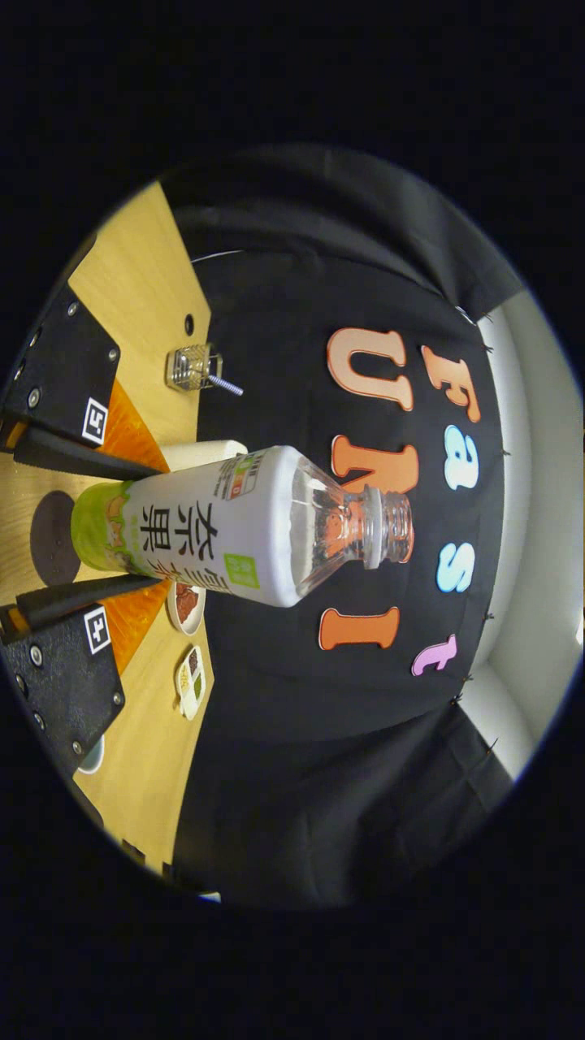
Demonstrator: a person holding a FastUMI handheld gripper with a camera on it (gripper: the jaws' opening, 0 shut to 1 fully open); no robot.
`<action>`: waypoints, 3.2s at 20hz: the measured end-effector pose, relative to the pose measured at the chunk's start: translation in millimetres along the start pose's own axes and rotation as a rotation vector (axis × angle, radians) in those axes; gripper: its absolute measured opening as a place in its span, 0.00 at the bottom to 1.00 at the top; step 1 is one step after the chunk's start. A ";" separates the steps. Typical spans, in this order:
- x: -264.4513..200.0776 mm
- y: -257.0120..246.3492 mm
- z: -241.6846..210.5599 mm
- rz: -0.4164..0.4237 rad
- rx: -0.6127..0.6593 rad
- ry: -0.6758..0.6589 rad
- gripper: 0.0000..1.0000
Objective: Take the bottle from table, then pour the juice into the cup, finally place the bottle on the coaster
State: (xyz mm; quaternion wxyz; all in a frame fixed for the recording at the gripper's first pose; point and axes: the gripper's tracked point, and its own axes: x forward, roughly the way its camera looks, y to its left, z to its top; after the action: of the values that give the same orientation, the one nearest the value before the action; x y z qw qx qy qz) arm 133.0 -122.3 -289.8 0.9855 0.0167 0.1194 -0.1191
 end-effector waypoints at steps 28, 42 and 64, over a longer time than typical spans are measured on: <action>-4.3 -8.1 -55.0 0.012 0.017 0.174 0.90; -111.3 41.0 99.6 0.086 0.006 -0.046 0.94; -213.5 102.4 243.6 0.265 0.114 -0.242 0.93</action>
State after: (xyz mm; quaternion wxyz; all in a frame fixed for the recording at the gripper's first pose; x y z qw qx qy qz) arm 12.5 11.5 -1.7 0.9972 0.0736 -0.0101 0.0043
